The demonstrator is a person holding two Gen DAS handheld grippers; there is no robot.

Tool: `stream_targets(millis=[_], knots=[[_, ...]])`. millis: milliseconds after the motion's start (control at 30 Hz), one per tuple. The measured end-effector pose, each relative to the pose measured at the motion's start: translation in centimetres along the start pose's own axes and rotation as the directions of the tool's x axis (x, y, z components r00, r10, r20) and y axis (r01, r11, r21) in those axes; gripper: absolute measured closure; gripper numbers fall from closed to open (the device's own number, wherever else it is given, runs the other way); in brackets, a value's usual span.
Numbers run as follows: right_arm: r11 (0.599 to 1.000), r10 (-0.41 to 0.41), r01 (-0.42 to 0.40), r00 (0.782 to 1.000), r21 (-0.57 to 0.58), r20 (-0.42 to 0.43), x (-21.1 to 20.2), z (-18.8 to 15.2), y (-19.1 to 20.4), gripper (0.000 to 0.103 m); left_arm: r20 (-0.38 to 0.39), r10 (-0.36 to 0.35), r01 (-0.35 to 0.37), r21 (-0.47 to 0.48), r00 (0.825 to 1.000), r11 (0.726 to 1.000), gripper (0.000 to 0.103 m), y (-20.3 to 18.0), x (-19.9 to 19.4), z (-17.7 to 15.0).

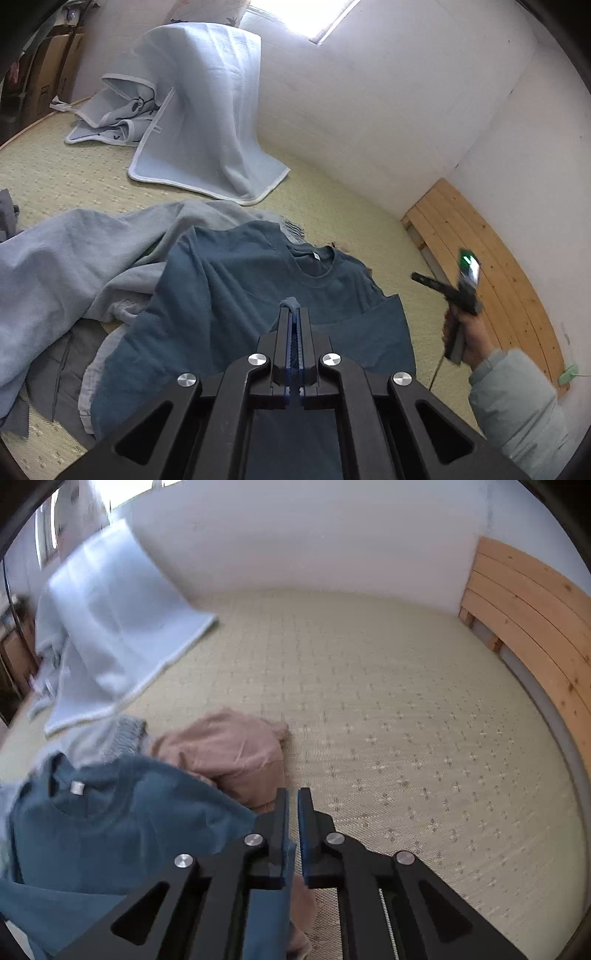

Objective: Fold clothes

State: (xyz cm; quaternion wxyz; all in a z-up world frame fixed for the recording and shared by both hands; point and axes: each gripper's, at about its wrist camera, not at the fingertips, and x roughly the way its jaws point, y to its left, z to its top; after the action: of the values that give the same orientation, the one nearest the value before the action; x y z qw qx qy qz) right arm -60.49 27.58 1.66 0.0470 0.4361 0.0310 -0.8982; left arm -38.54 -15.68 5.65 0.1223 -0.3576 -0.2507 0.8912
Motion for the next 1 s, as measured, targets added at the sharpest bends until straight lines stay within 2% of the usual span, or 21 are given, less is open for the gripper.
stream_targets(millis=[33,100,333,400,500,633,733,767,800,867,900,1000], knots=[[1.0,0.013,-0.013,1.0,-0.02,0.009,-0.6,-1.3,0.1,0.069,-0.001,-0.004,0.004,-0.005,1.0,1.0,0.102,0.2,0.1,0.2],[0.997,0.041,-0.039,0.999,-0.06,0.025,-1.9,-3.9,0.2,0.055,-0.006,-0.011,0.011,-0.014,1.0,1.0,0.102,0.4,0.2,0.5],[0.973,0.136,-0.122,0.989,-0.198,0.056,-5.9,-13.0,0.7,0.054,-0.061,0.001,-0.004,-0.05,0.998,0.999,0.102,1.6,1.8,1.4],[0.967,0.118,-0.106,0.992,-0.23,0.037,-5.9,-15.4,1.0,0.054,-0.071,0.018,-0.021,-0.05,0.997,0.999,0.102,2.0,2.3,1.6],[0.969,0.136,-0.13,0.991,-0.208,0.016,-6.4,-17.6,0.5,0.054,-0.076,0.052,-0.055,-0.037,0.996,0.998,0.102,2.6,3.1,2.4],[0.972,0.151,-0.142,0.988,-0.186,0.036,-8.2,-18.9,-0.1,0.054,-0.079,0.127,-0.129,-0.03,0.989,0.991,0.102,4.2,5.0,3.8],[0.972,0.16,-0.147,0.985,-0.182,0.057,-9.6,-19.5,0.2,0.054,-0.098,0.186,-0.192,-0.055,0.978,0.98,0.089,6.2,6.8,4.3],[0.972,0.163,-0.149,0.985,-0.181,0.065,-10.1,-19.7,0.3,0.054,-0.102,0.187,-0.195,-0.072,0.977,0.978,0.075,6.8,6.9,4.0],[0.972,0.165,-0.15,0.984,-0.179,0.072,-10.5,-19.9,0.4,0.054,-0.107,0.187,-0.197,-0.091,0.977,0.976,0.053,7.4,7.0,3.7],[0.972,0.171,-0.153,0.982,-0.177,0.087,-11.5,-20.2,0.7,0.054,-0.104,0.134,-0.147,-0.131,0.985,0.98,0.035,7.8,6.4,2.2],[0.972,0.173,-0.155,0.98,-0.176,0.094,-11.9,-20.4,0.8,0.054,-0.102,0.107,-0.122,-0.15,0.989,0.981,0.031,8.0,6.1,1.4],[0.973,0.181,-0.161,0.977,-0.163,0.115,-13.0,-21.1,0.9,0.054,-0.116,0.071,-0.087,-0.138,0.991,0.987,0.03,7.2,5.8,-1.3]])
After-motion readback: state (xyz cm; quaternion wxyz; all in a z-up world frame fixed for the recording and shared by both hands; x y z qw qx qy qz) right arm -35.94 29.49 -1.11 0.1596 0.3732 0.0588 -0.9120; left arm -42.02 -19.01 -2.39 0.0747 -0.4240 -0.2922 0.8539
